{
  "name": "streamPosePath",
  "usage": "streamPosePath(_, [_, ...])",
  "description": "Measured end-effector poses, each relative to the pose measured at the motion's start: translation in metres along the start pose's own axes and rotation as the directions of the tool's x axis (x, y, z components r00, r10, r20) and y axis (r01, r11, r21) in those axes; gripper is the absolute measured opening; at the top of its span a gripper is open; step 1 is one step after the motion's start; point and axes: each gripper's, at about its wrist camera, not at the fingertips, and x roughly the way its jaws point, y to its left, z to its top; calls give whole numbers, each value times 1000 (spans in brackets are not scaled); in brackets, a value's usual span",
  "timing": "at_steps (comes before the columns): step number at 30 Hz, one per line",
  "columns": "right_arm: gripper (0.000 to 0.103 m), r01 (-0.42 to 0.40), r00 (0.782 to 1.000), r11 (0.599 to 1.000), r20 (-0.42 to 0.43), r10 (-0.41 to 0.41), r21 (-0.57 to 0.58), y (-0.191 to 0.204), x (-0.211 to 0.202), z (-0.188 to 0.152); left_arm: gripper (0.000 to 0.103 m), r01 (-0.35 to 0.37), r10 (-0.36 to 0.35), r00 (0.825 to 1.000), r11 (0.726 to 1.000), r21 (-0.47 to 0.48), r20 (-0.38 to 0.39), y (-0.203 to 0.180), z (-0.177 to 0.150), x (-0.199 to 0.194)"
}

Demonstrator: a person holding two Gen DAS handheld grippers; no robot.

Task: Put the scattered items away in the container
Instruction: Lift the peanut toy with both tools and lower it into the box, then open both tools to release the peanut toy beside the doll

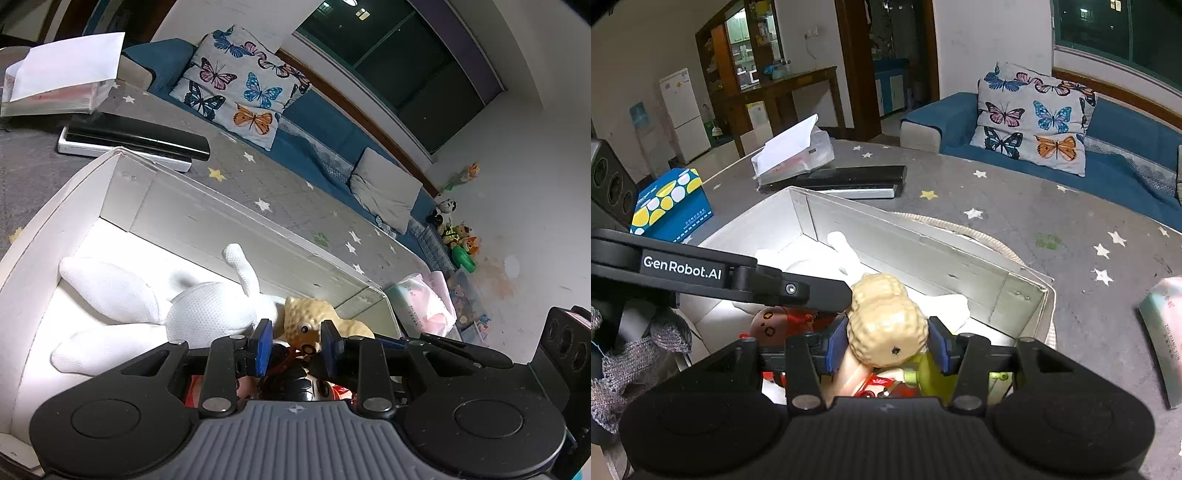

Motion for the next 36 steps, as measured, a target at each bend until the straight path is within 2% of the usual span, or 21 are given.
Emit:
streamPosePath(7, [50,29,999,1000,22,-28,-8,3,-6,-3,30,-14,14,1000,1000,25,18,-4,-2,-8])
streamPosePath(11, [59,41,998,999,37,-41,-19,6,-11,-5,30,-26,24,999,999,40,40,-9,-4,-16])
streamPosePath(18, [61,72,995,997,69,-69,-38,14,-23,-10,30,-42,36,996,997,66,86,-15,-14,-39])
streamPosePath(27, [69,71,988,996,144,-63,-49,33,-61,-28,30,-94,77,988,988,126,137,-29,-39,-76])
streamPosePath(30, [71,73,984,996,163,-65,-43,40,-74,-37,31,-108,87,986,983,150,143,-33,-51,-85])
streamPosePath(32, [78,69,983,997,175,-61,-38,45,-81,-44,31,-122,98,984,979,166,147,-37,-60,-89])
streamPosePath(36, [80,71,979,997,195,-63,-33,54,-95,-59,32,-154,126,981,969,193,149,-42,-76,-98])
